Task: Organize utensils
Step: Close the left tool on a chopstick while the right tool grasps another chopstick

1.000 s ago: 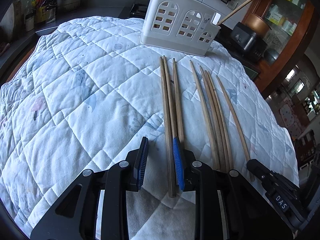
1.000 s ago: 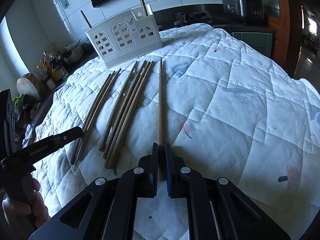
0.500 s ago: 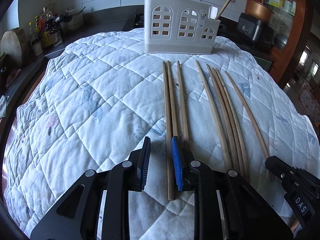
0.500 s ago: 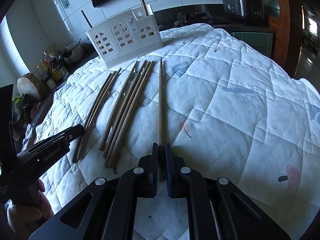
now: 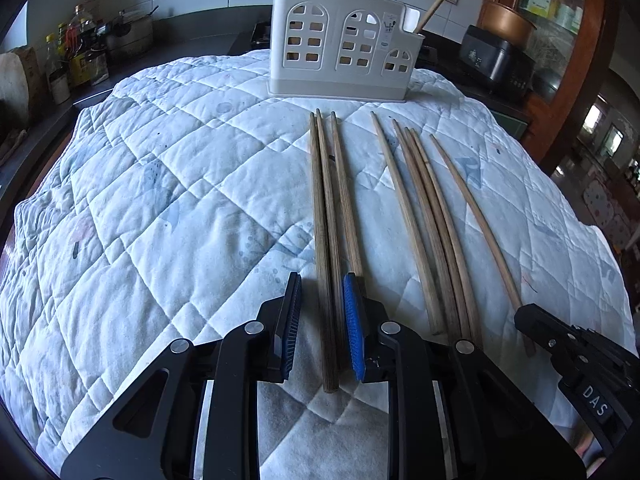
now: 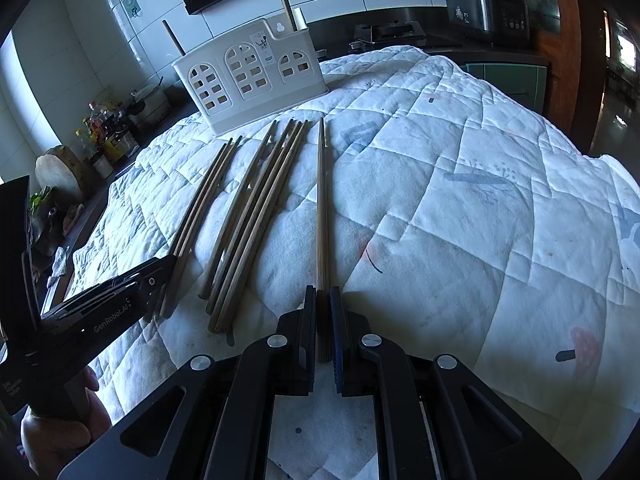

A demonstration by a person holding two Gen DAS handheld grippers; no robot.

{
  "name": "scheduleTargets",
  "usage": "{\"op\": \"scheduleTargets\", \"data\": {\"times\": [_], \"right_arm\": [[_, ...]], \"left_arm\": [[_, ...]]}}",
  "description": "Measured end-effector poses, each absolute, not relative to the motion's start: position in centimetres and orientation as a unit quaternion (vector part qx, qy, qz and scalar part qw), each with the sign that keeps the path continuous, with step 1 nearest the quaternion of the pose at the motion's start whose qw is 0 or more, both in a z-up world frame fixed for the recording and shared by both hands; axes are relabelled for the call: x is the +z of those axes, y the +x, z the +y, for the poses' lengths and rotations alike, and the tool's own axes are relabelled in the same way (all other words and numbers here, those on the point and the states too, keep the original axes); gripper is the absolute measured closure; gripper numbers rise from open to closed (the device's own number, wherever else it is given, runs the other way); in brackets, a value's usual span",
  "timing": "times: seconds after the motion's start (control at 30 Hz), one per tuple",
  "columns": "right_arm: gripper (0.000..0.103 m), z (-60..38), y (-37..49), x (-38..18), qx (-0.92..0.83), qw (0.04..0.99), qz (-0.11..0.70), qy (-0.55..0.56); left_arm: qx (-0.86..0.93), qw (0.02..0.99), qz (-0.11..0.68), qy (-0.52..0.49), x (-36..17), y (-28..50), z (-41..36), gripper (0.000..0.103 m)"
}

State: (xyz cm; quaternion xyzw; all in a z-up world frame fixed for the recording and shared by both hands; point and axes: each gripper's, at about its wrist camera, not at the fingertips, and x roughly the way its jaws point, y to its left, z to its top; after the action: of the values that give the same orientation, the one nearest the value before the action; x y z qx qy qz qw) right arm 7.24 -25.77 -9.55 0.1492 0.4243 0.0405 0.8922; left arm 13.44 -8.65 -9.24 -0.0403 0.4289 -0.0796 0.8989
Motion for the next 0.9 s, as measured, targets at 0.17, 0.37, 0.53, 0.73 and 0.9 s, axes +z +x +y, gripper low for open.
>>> {"op": "scheduleTargets", "data": {"times": [0.17,0.37,0.53,0.73,0.9], "right_arm": [[0.096,-25.8,7.2,-9.6,0.041,0.892,0.424,0.149],[0.096,-25.8,7.2,-9.7,0.041,0.892,0.424,0.151],[0.096,-25.8,7.2,-9.7,0.041,0.892,0.424,0.151],[0.096,-25.8,7.2,-9.7,0.041,0.892,0.424,0.151],[0.096,-25.8,7.2,-9.7,0.04,0.892,0.424,0.149]], "left_arm": [[-0.103,0.893,0.429,-0.092,-9.3,13.4,-7.2,0.082],[-0.132,0.88,0.43,-0.152,-9.7,13.3,-5.6,0.092],[-0.134,0.88,0.429,-0.156,-9.7,13.0,-5.0,0.092],[-0.132,0.879,0.432,-0.155,-9.6,13.1,-4.1,0.092],[-0.122,0.881,0.433,-0.147,-9.5,13.2,-3.6,0.092]]}}
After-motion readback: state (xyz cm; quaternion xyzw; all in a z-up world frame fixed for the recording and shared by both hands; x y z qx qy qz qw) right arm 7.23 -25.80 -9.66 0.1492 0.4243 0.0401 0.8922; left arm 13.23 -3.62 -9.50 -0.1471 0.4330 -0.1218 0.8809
